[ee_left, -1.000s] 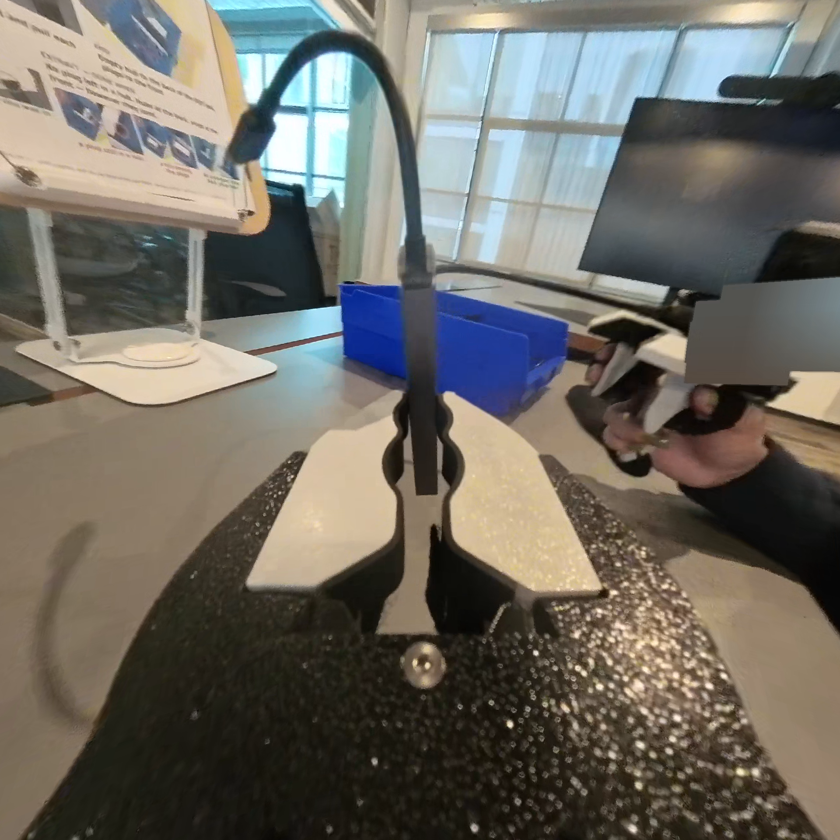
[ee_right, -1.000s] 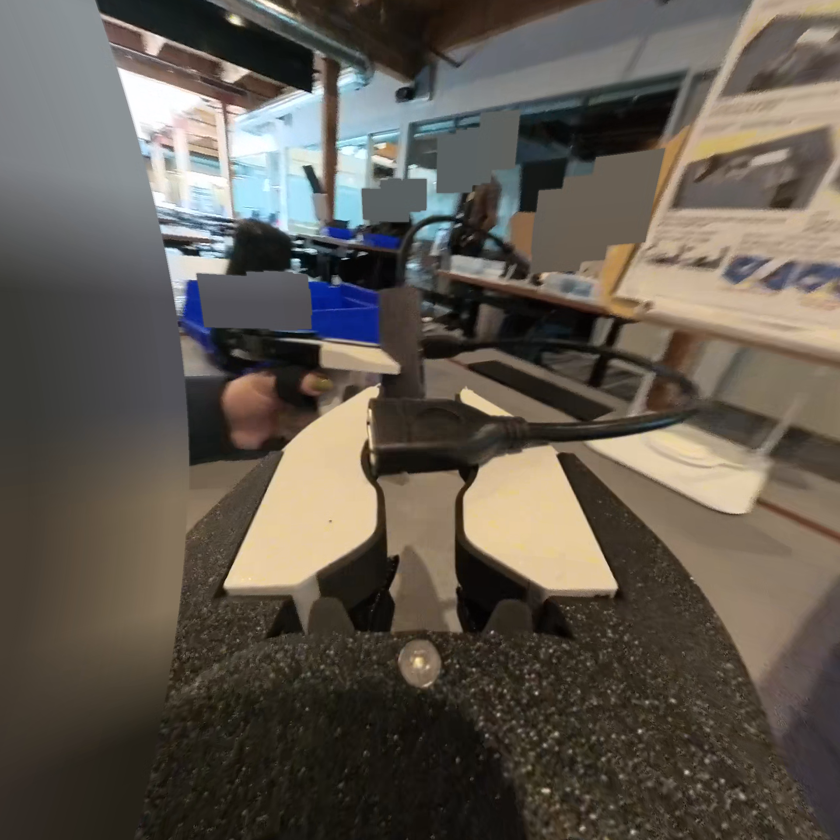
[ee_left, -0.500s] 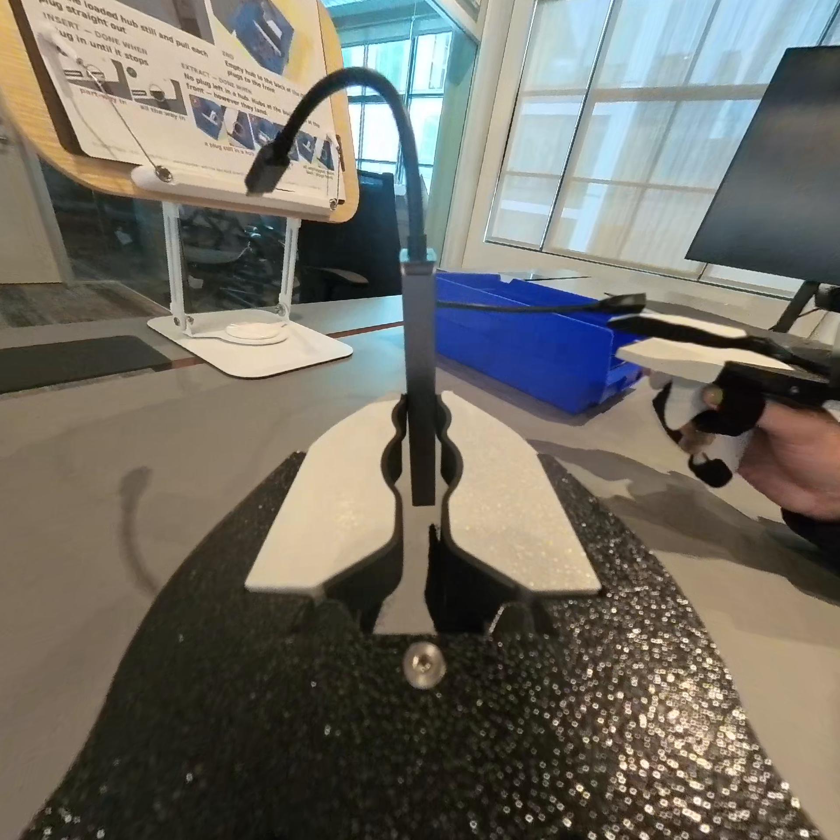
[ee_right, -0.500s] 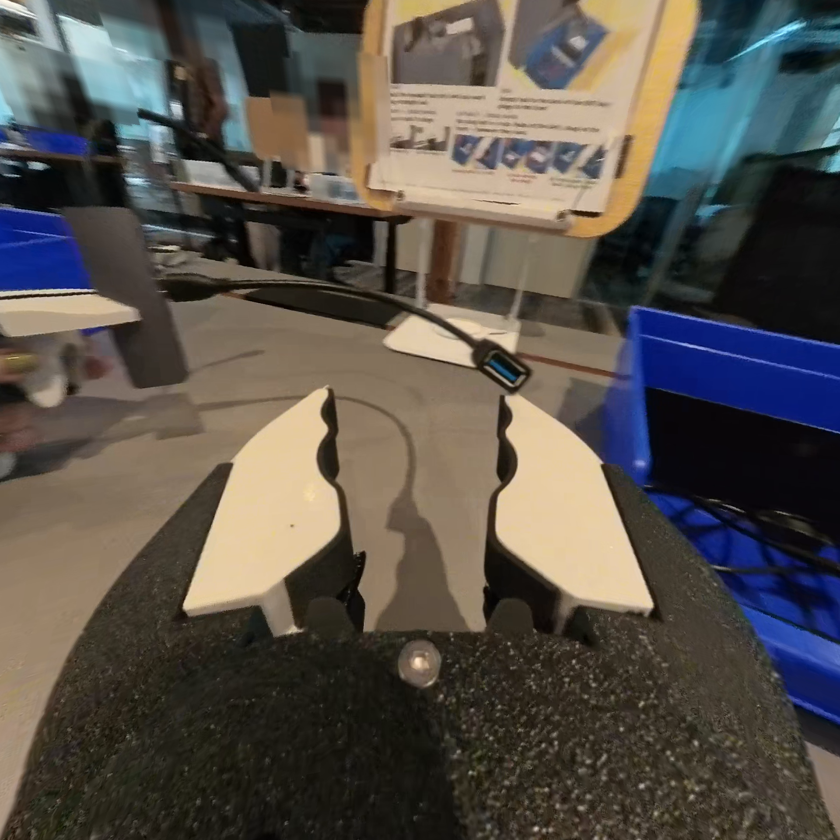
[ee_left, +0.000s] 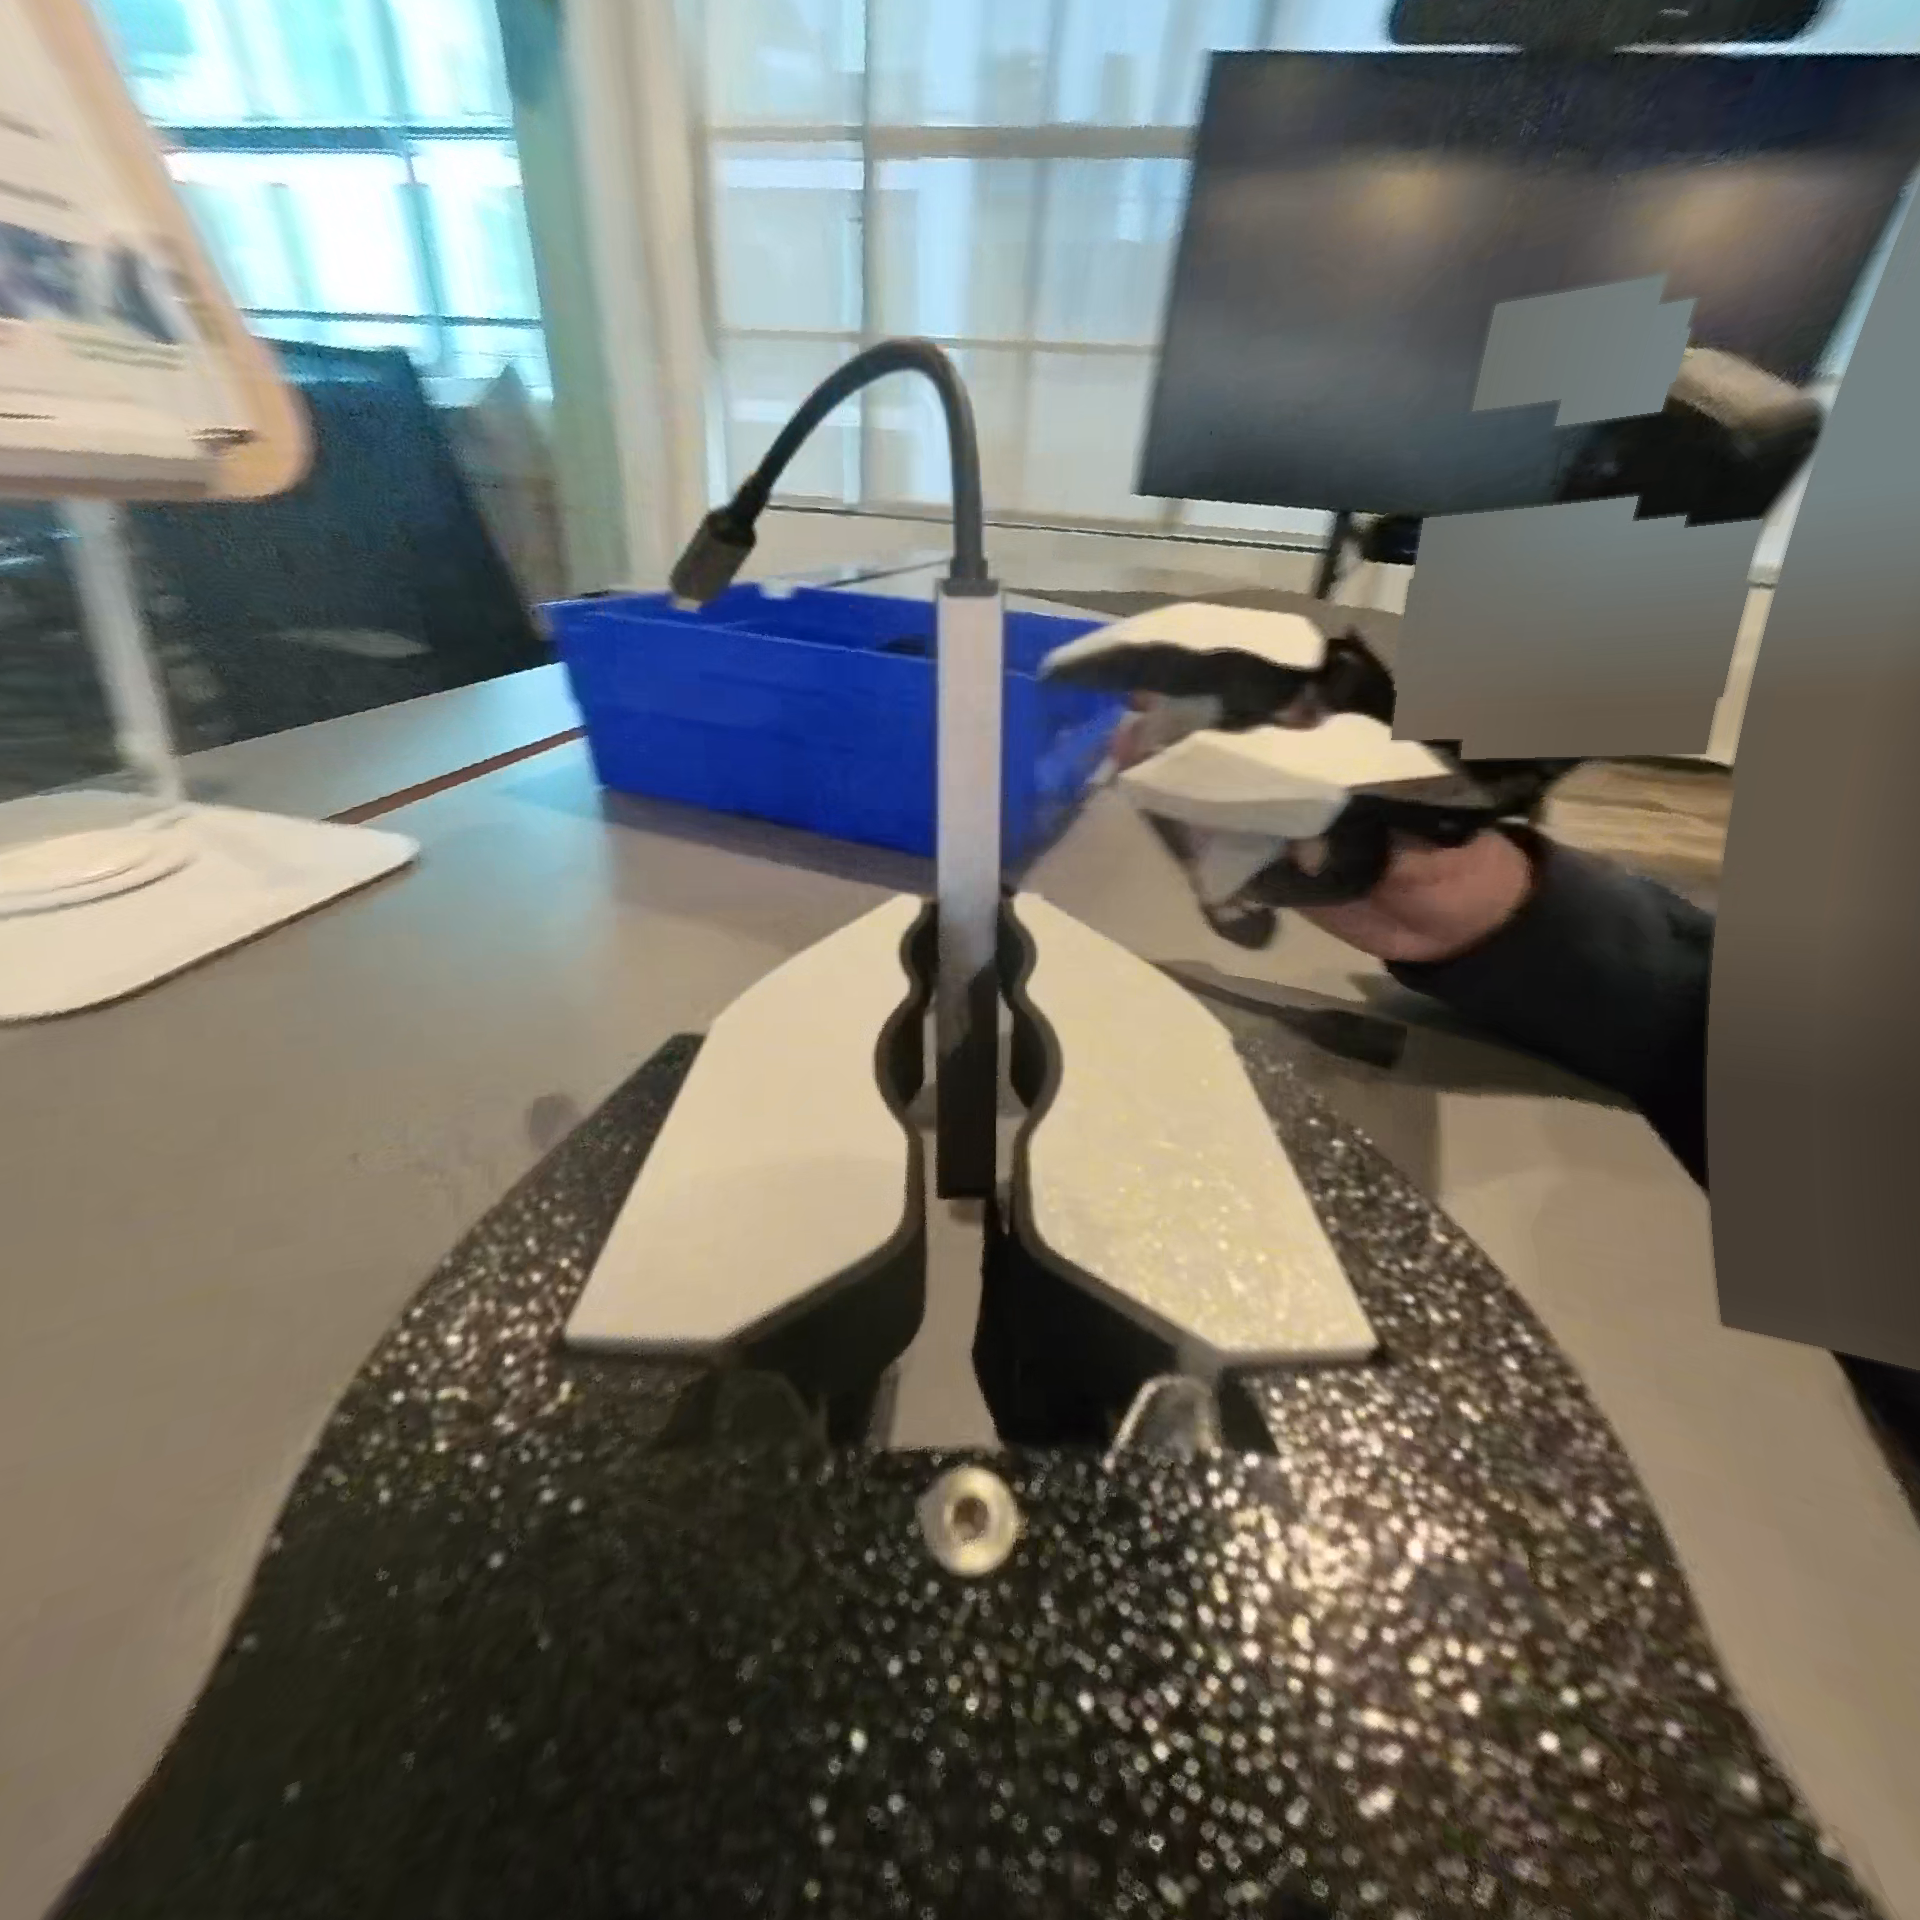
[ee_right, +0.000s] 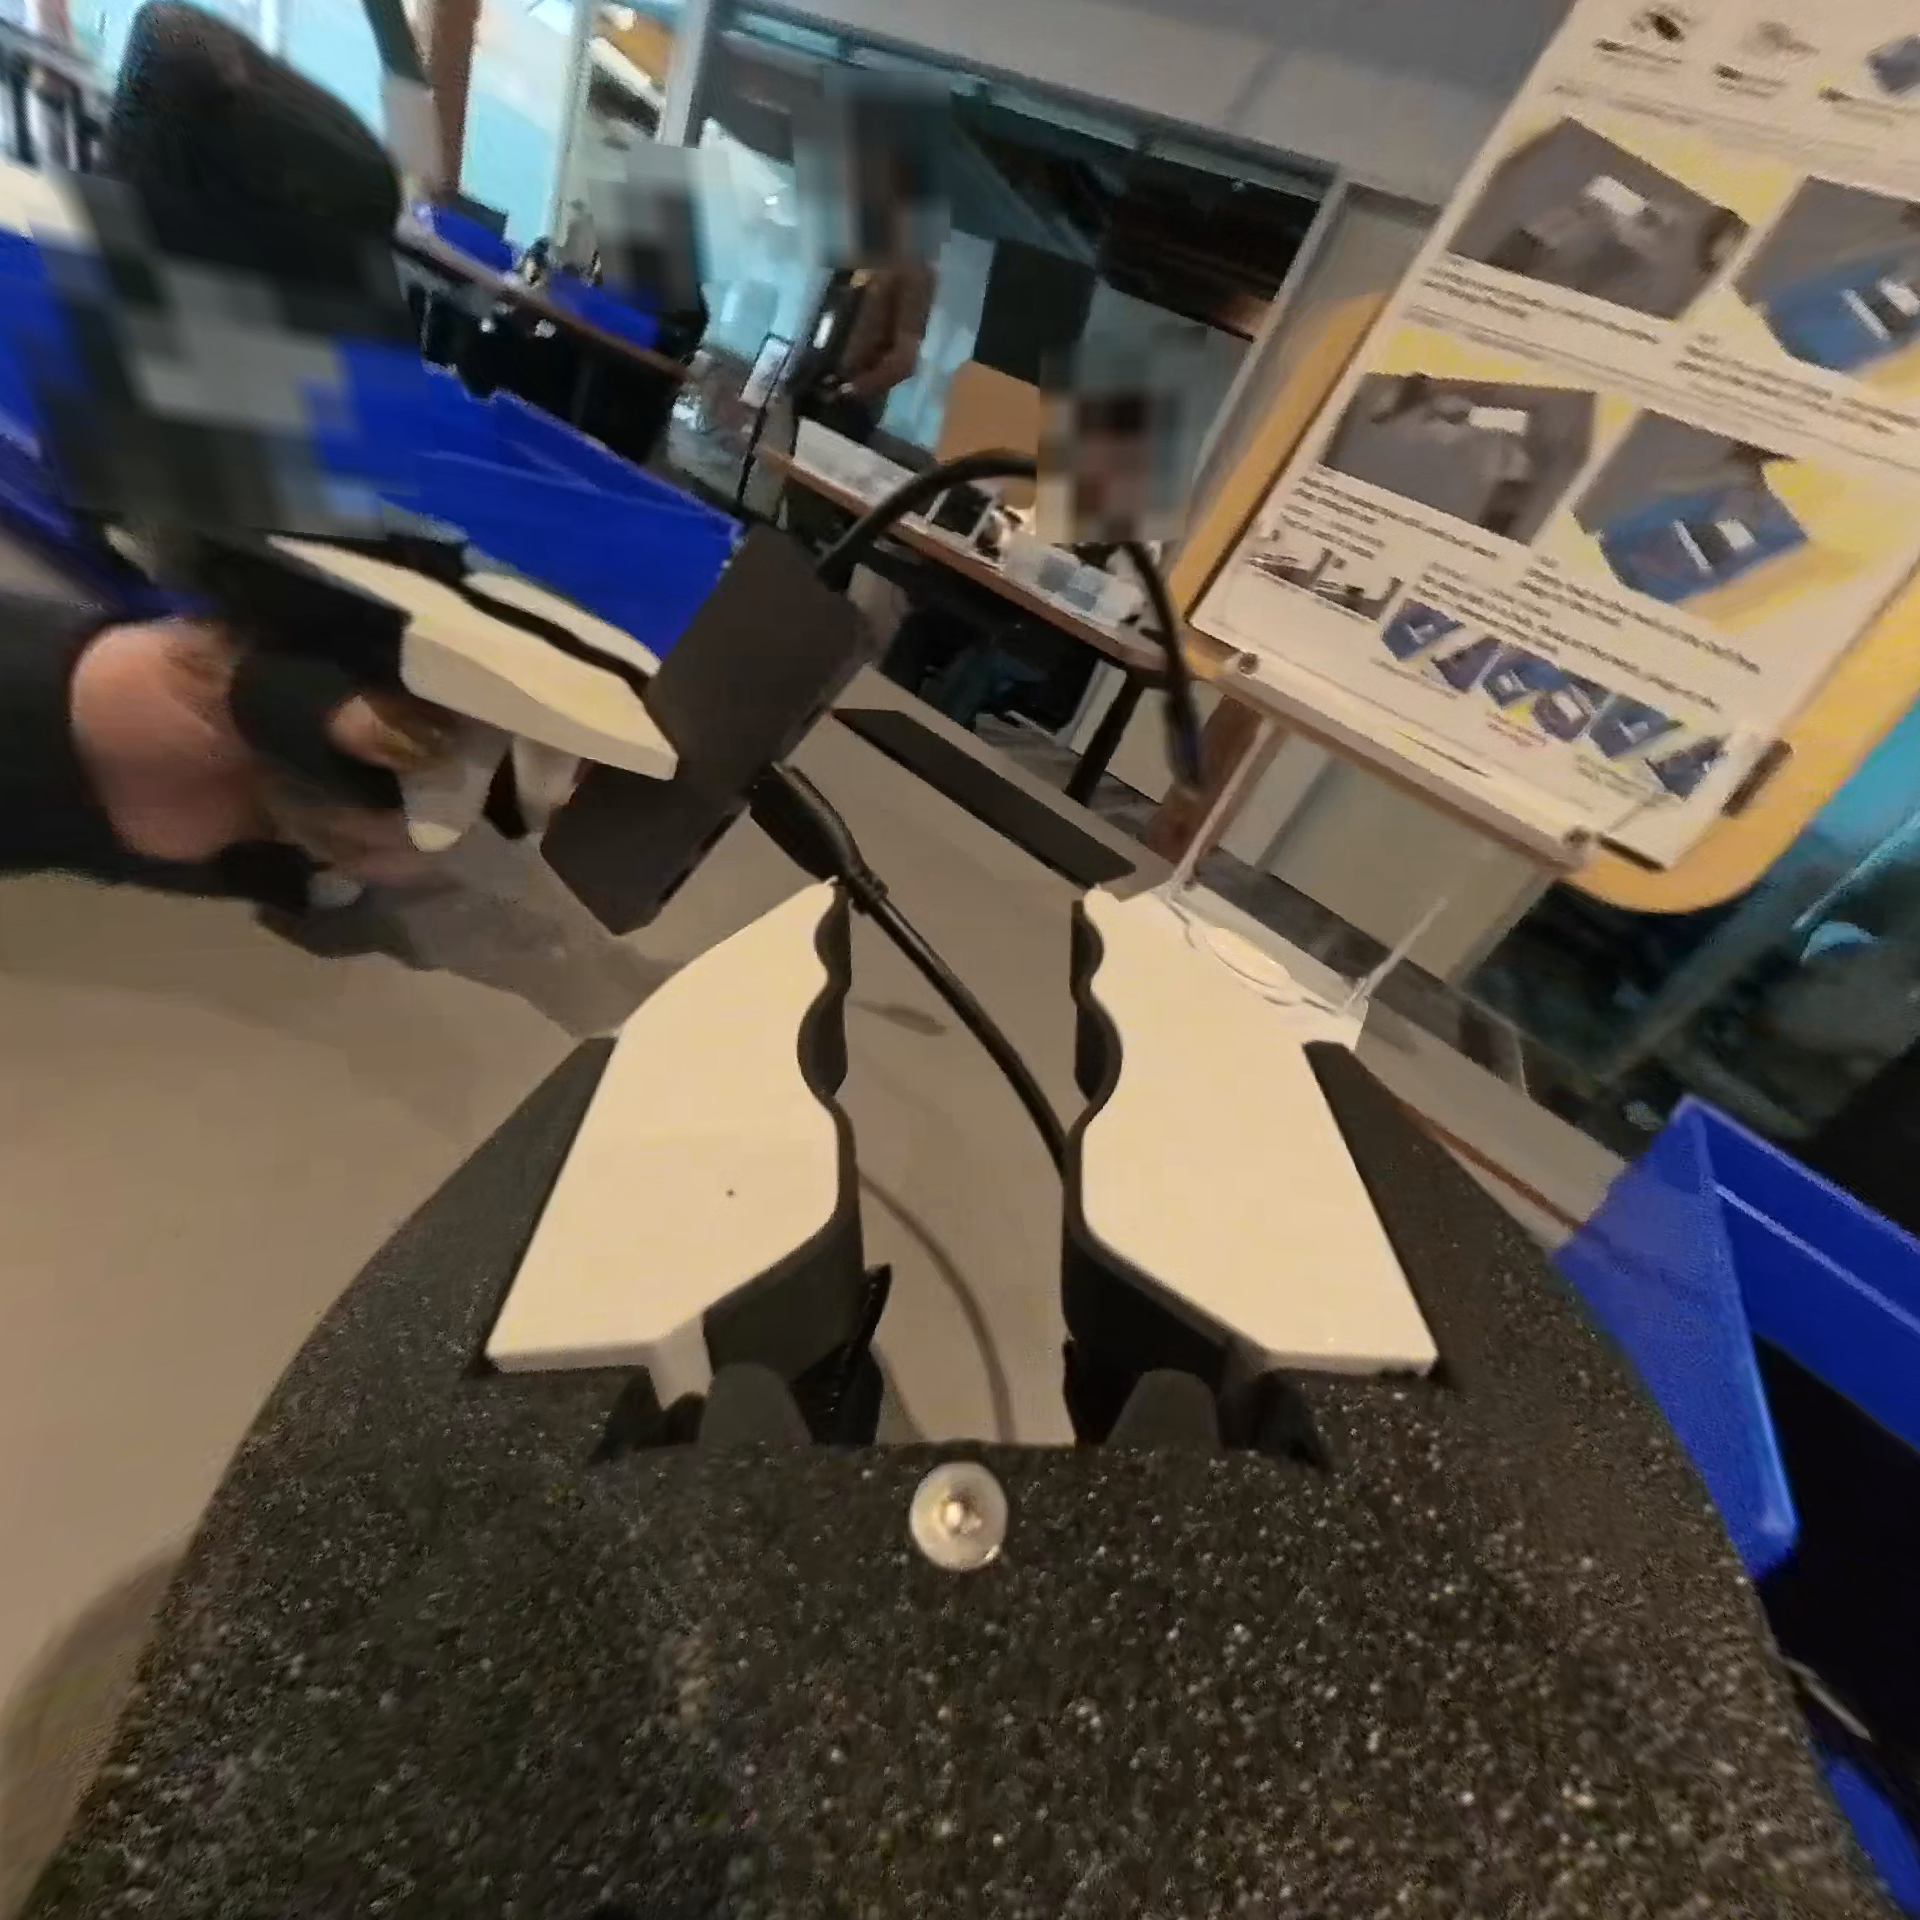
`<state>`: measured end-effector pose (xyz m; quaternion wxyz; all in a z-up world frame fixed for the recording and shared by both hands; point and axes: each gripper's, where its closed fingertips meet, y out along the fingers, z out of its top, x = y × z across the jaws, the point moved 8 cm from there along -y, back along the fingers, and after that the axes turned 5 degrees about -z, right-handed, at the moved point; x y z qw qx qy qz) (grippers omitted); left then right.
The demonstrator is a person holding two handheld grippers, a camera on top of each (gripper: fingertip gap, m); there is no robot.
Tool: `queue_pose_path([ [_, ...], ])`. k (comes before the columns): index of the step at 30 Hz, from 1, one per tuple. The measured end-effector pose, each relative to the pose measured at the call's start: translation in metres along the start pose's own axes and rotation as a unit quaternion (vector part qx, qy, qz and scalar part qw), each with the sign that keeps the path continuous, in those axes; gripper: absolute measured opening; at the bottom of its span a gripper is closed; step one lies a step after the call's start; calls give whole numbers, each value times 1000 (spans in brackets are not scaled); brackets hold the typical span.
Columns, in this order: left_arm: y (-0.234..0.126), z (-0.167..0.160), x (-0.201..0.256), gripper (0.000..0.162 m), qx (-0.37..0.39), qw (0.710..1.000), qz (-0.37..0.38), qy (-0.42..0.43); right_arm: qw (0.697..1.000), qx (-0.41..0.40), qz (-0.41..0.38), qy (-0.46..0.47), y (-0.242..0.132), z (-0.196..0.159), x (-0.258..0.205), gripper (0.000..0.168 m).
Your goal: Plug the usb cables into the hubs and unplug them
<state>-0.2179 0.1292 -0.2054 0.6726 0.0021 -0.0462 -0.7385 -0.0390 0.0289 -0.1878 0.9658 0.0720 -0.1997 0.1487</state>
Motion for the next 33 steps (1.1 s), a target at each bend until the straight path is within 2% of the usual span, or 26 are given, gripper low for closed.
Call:
queue_pose_path([
  [3, 5, -2, 13, 11, -12, 997, -74, 16, 998, 0, 48, -38, 2, 1, -16, 36],
  [6, 9, -4, 22, 11, -29, 993, -115, 31, 992, -25, 126, -15, 4, -3, -30, 35],
  [9, 10, -5, 25, 11, -36, 991, -126, 41, 990, -52, 131, -15, 5, -8, -30, 32],
  [12, 10, -5, 25, 11, -36, 990, -128, 42, 987, -57, 148, -29, 4, -8, -33, 16],
  [14, 10, -4, 25, 11, -34, 991, -127, 41, 987, -60, 147, -36, 4, -8, -33, 15],
  [18, 10, -3, 23, 17, -22, 994, -97, 46, 986, -71, 143, -56, 4, -9, -34, 13],
  [22, 12, -4, 25, 23, -29, 994, -91, 60, 979, -96, 139, -115, 7, -14, -41, 13],
  [25, 14, -6, 27, 22, -42, 993, -90, 69, 974, -104, 136, -147, 8, -16, -45, 13],
  [28, 14, -6, 27, 15, -43, 993, -85, 70, 974, -101, 138, -150, 8, -16, -45, 13],
  [33, 16, -7, 25, 22, -54, 994, -69, 66, 975, -96, 119, -162, 8, -14, -43, 13],
])
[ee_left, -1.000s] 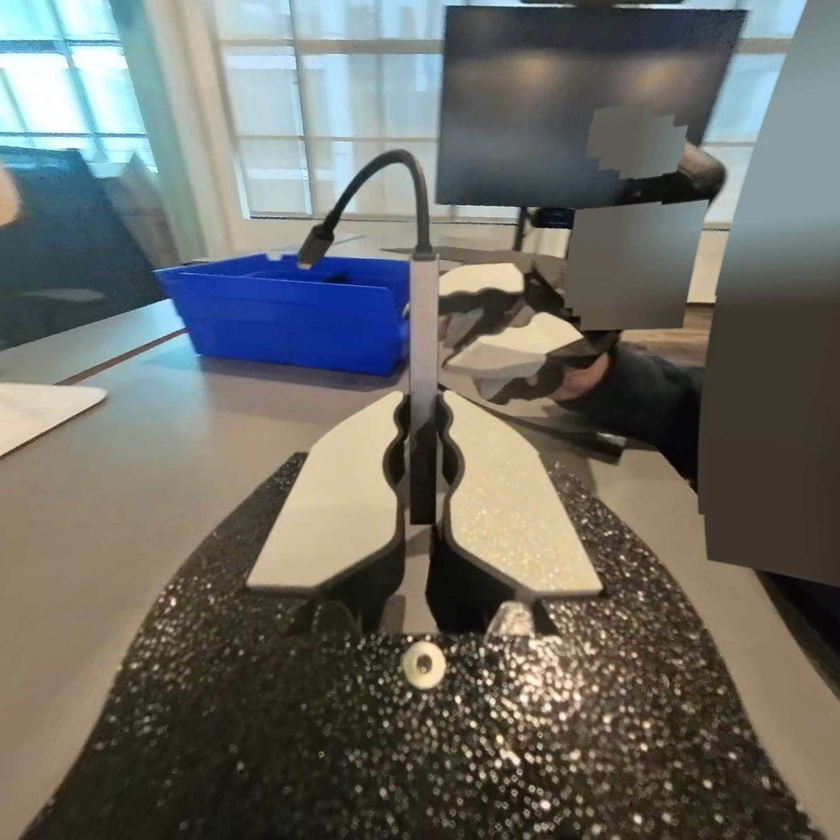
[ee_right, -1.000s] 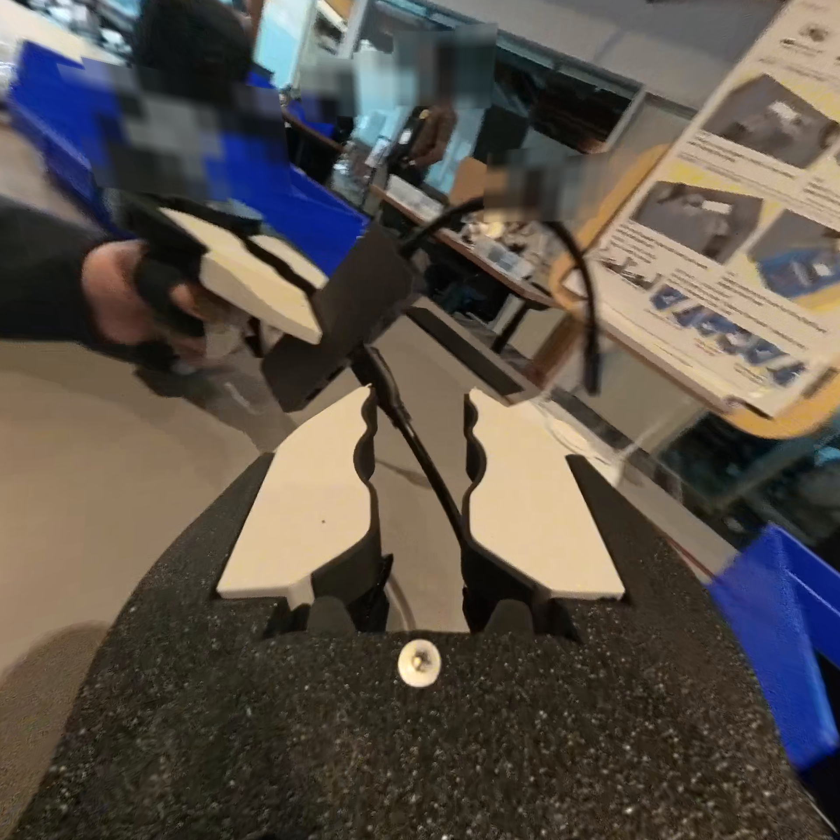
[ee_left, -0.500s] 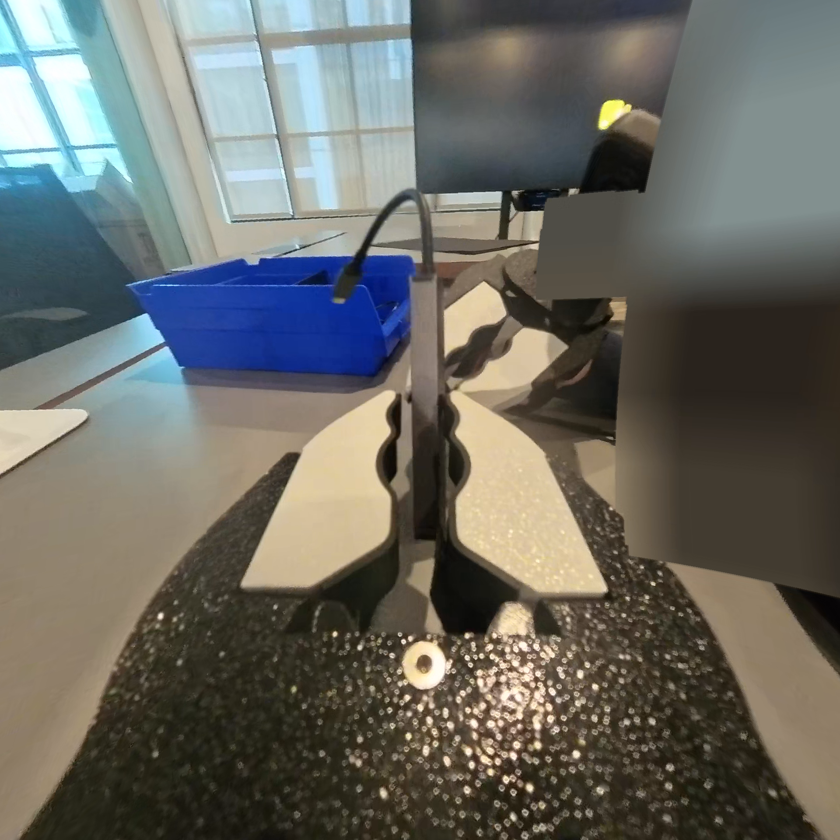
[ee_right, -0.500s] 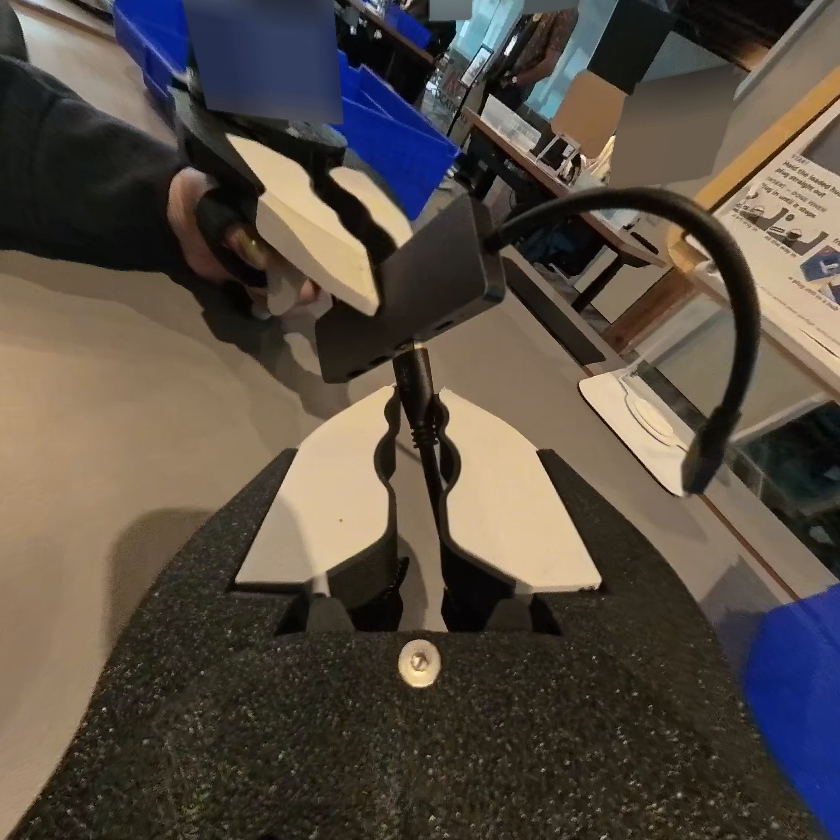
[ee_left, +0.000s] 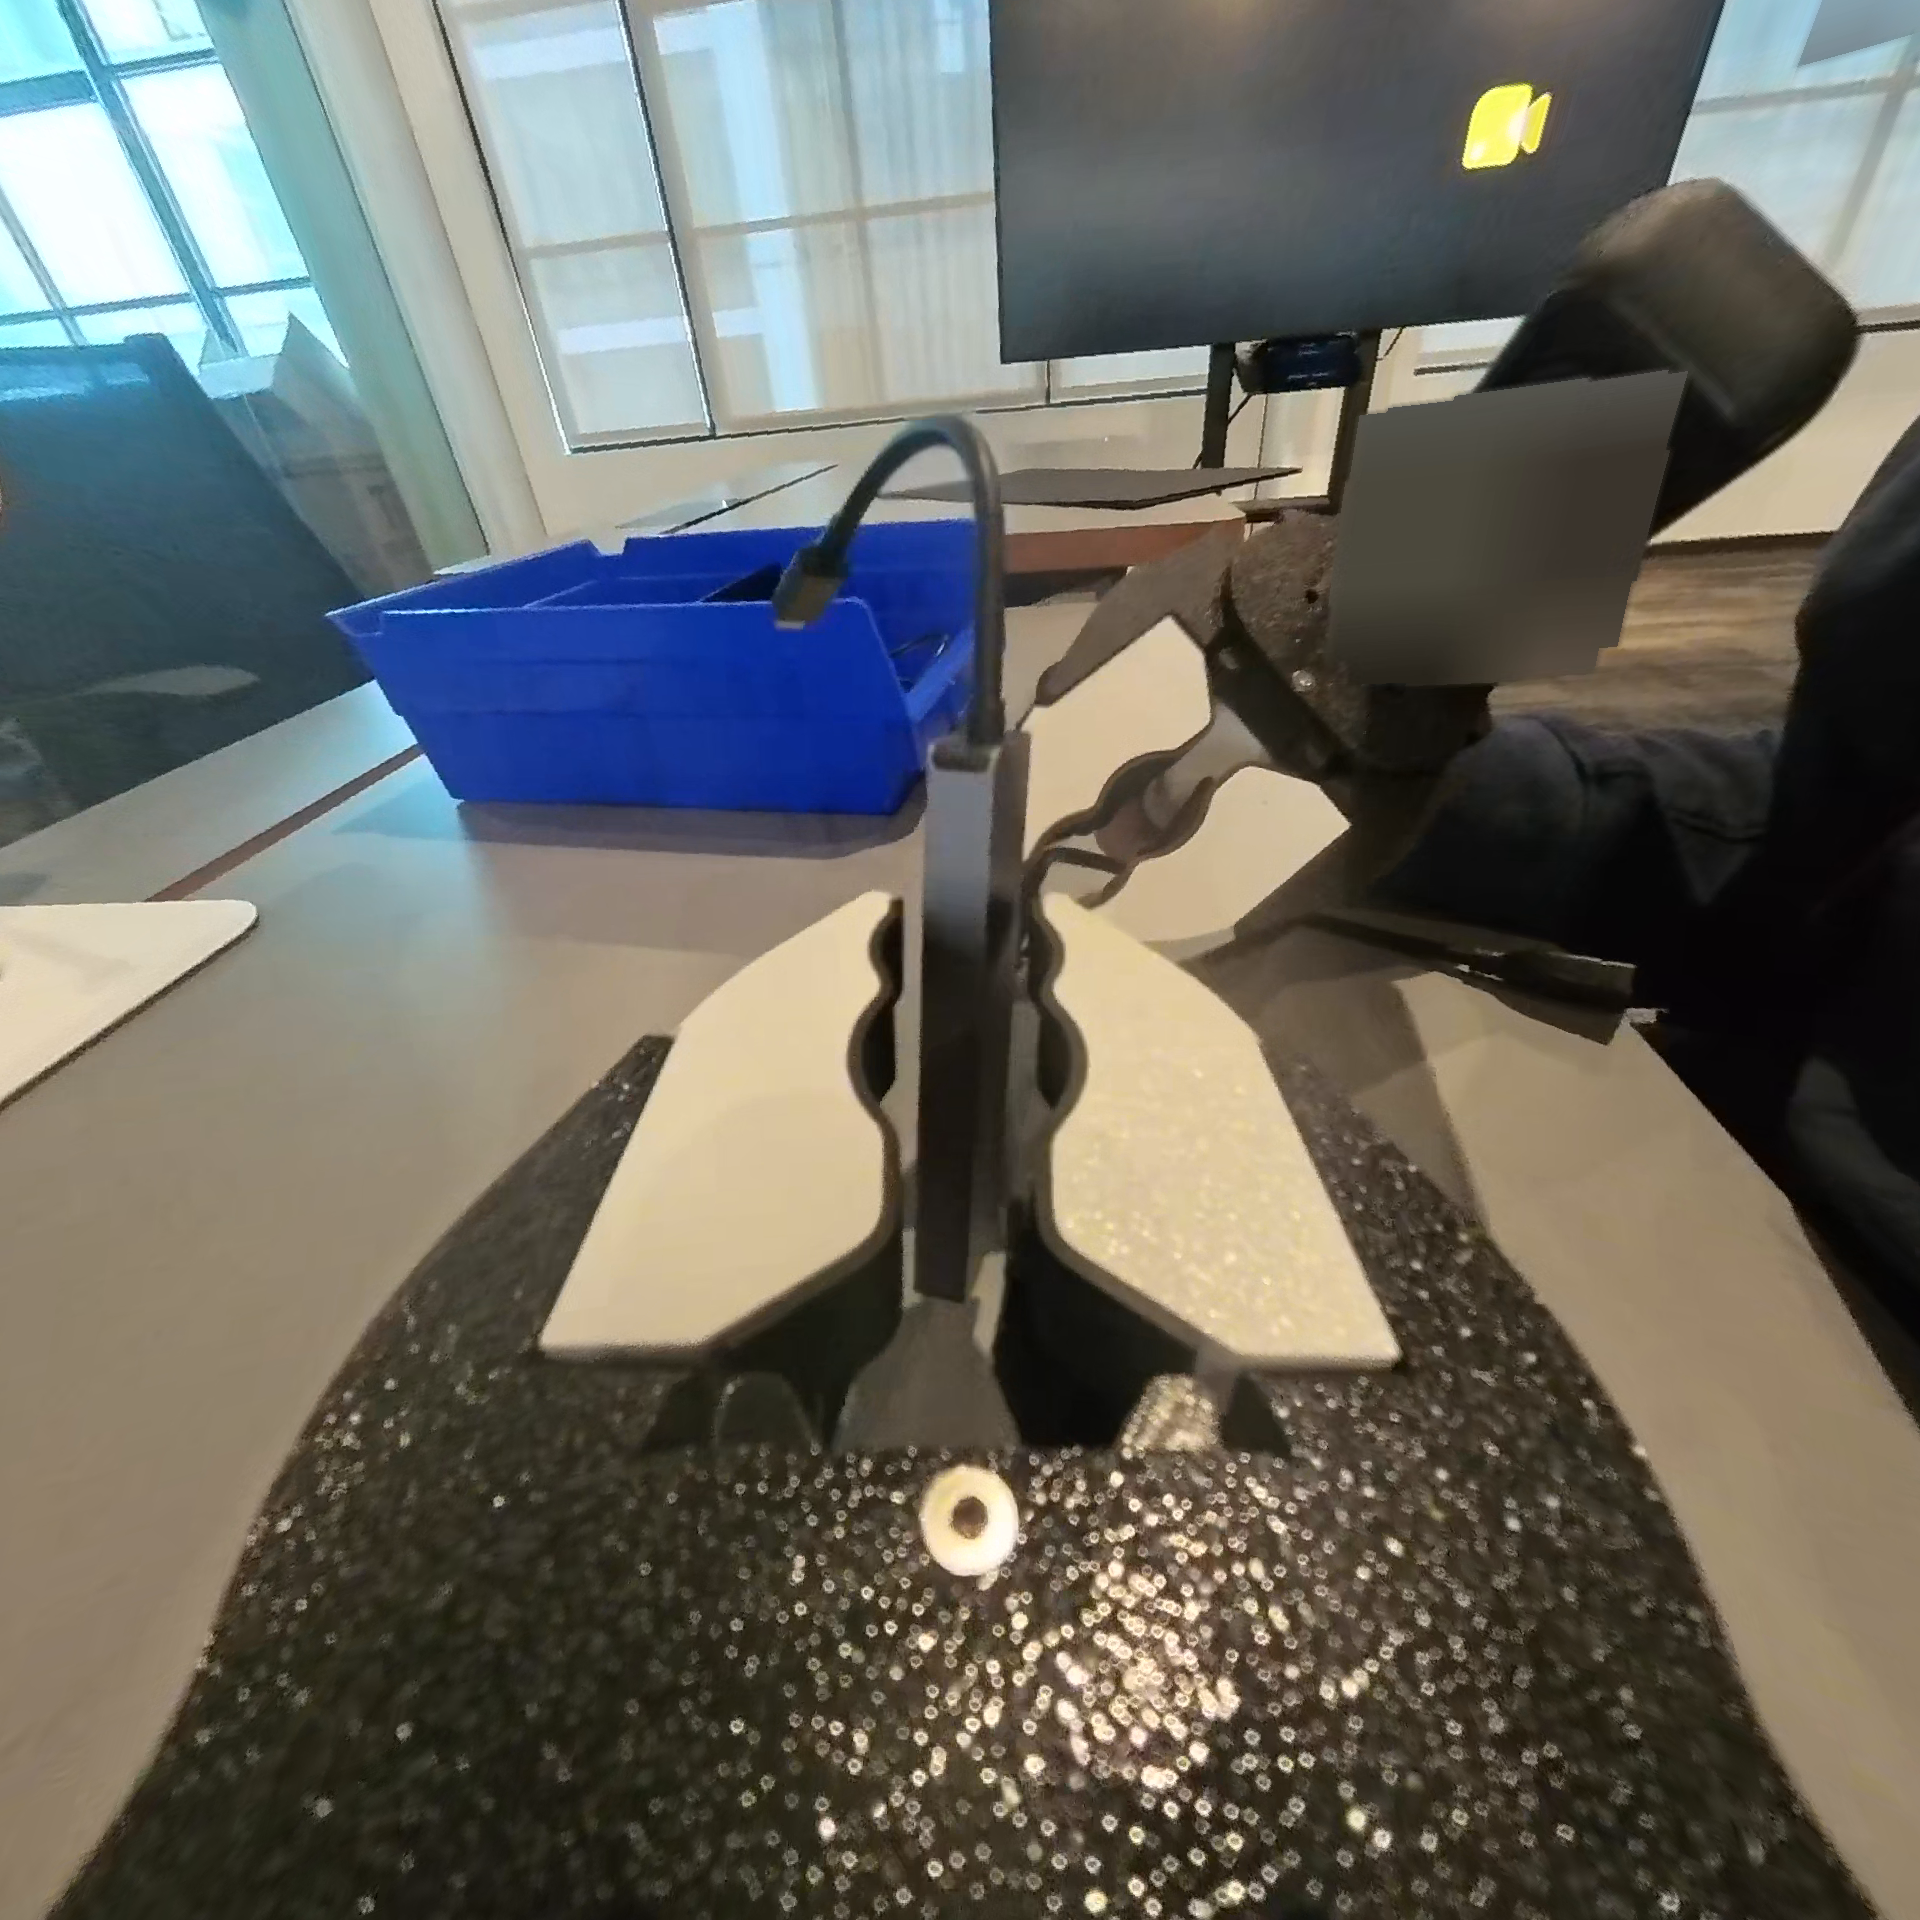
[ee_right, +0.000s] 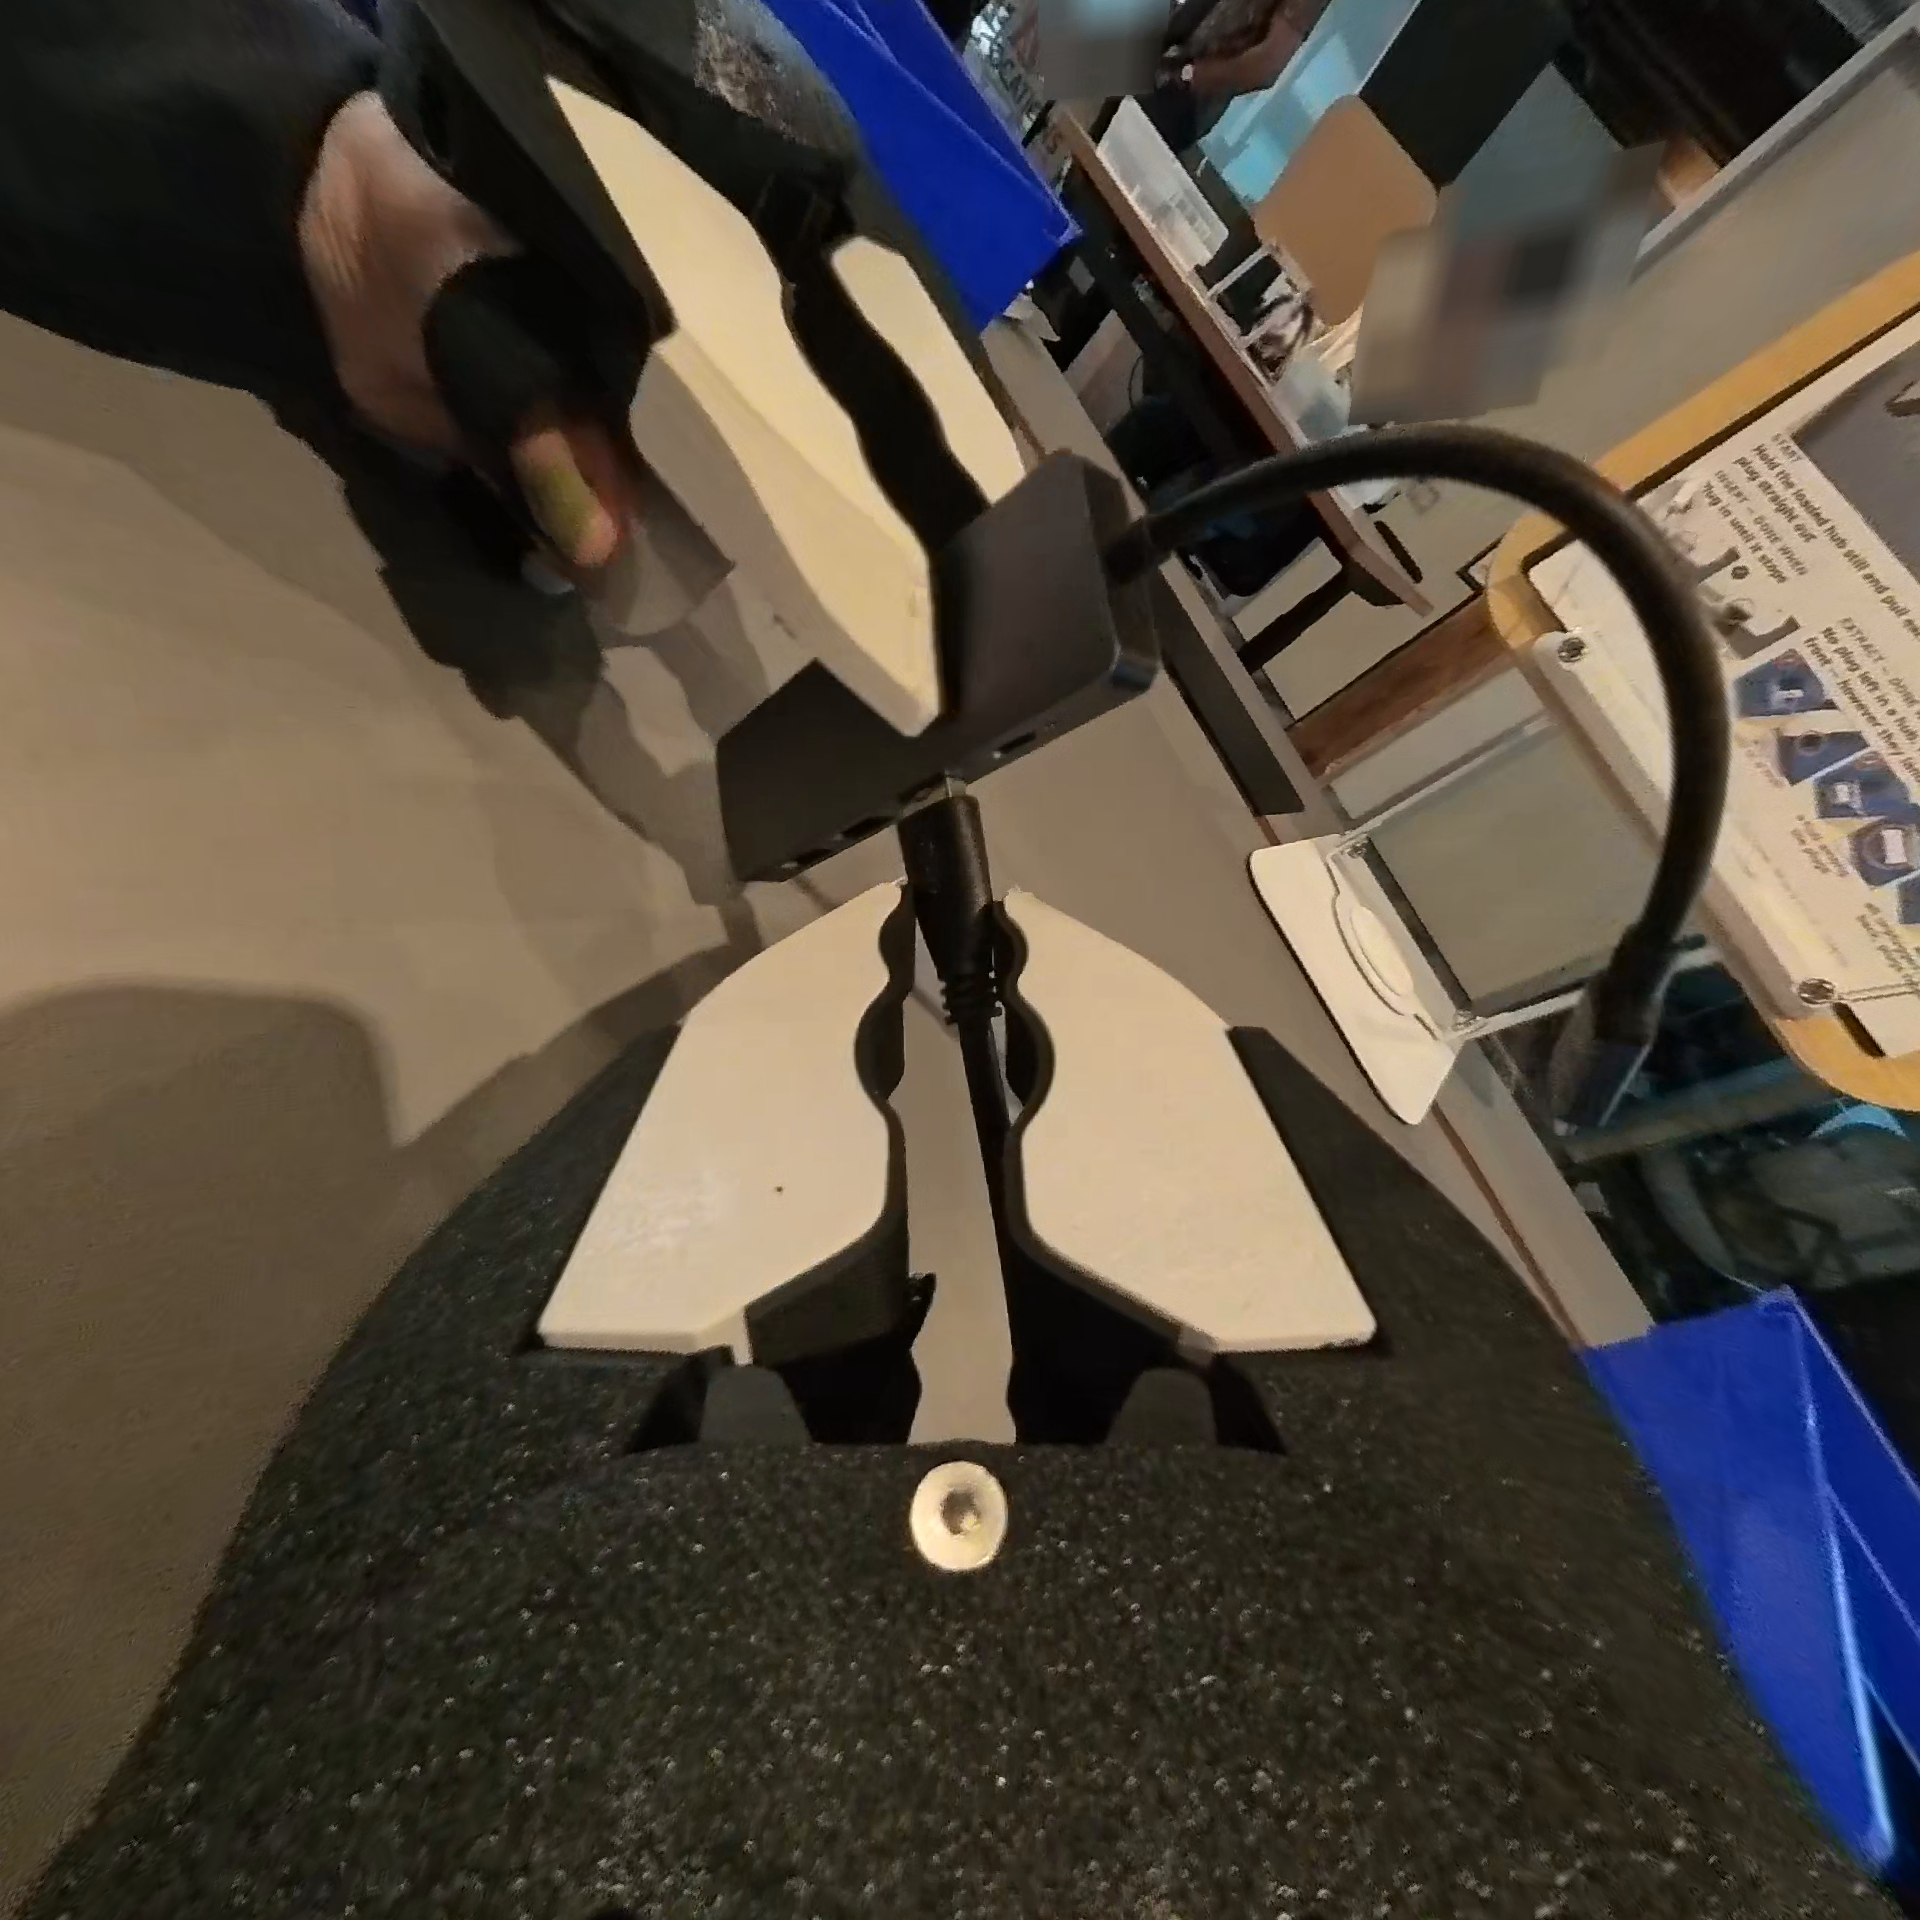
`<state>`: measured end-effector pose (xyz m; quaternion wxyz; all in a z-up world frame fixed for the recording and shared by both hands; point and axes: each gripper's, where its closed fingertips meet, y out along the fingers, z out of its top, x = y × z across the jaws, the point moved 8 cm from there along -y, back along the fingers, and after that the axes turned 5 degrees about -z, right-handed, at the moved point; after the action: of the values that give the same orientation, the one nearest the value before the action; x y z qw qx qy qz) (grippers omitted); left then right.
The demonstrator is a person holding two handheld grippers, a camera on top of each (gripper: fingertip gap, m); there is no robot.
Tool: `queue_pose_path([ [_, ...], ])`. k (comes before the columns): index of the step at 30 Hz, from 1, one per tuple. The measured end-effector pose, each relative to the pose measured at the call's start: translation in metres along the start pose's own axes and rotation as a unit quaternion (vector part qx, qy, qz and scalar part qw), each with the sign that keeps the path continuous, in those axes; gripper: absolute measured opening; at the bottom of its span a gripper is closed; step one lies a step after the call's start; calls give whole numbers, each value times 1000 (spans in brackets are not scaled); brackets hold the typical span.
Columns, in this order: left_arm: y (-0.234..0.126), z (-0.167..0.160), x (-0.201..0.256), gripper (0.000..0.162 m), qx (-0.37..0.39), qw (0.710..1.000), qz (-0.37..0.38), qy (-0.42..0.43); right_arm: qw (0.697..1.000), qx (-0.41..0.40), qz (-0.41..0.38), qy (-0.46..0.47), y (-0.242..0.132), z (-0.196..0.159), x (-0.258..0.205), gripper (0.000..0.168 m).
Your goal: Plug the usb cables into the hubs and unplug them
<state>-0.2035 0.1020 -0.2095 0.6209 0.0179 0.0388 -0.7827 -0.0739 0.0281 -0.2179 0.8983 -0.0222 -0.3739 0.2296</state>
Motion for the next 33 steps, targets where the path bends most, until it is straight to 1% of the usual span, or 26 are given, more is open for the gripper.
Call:
queue_pose_path([
  [2, 1, -1, 1, 25, -12, 1000, -7, -7, 1000, 5, -10, -4, -1, 1, 1, 13],
  [4, 1, -2, 2, 24, -21, 999, -24, -19, 1000, 12, -17, -11, -2, 2, 2, 13],
  [5, 1, -2, 2, 22, -22, 999, -27, -23, 1000, 16, -20, -15, -2, 3, 2, 13],
  [6, 1, -2, 1, 16, -19, 999, -26, -25, 999, 19, -20, -19, -3, 4, 1, 14],
  [10, -1, -1, 1, 12, -11, 999, -33, -27, 999, 28, -22, -18, -3, 5, 1, 14],
  [13, 0, -1, 3, 12, -10, 1000, -28, -2, 999, 26, -20, 3, -4, 5, 1, 16],
  [16, 1, -2, 7, 11, -22, 998, -21, 49, 997, 48, 6, 57, -7, 7, 3, 26],
  [19, 2, -3, 12, 11, -25, 996, -40, 75, 993, 54, 34, 95, -8, 6, 5, 32],
  [22, 1, -2, 14, 11, -18, 995, -64, 72, 992, 44, 69, 101, -7, 4, 0, 26],
  [25, 0, -2, 15, 11, -16, 995, -80, 61, 988, 49, 102, 107, -8, 5, -3, 14],
  [29, -2, 0, 19, 11, -46, 990, -113, 68, 977, 31, 170, 124, -12, 8, -5, 9],
  [31, -6, 4, 21, 11, -54, 988, -136, 56, 975, 43, 184, 115, -14, 11, -6, 9],
  [32, -10, 6, 19, 11, -52, 988, -141, 47, 976, 35, 185, 106, -15, 10, -5, 9],
  [33, -22, 11, 13, 11, -29, 991, -128, 32, 983, 5, 161, 92, -18, 0, 1, 9],
])
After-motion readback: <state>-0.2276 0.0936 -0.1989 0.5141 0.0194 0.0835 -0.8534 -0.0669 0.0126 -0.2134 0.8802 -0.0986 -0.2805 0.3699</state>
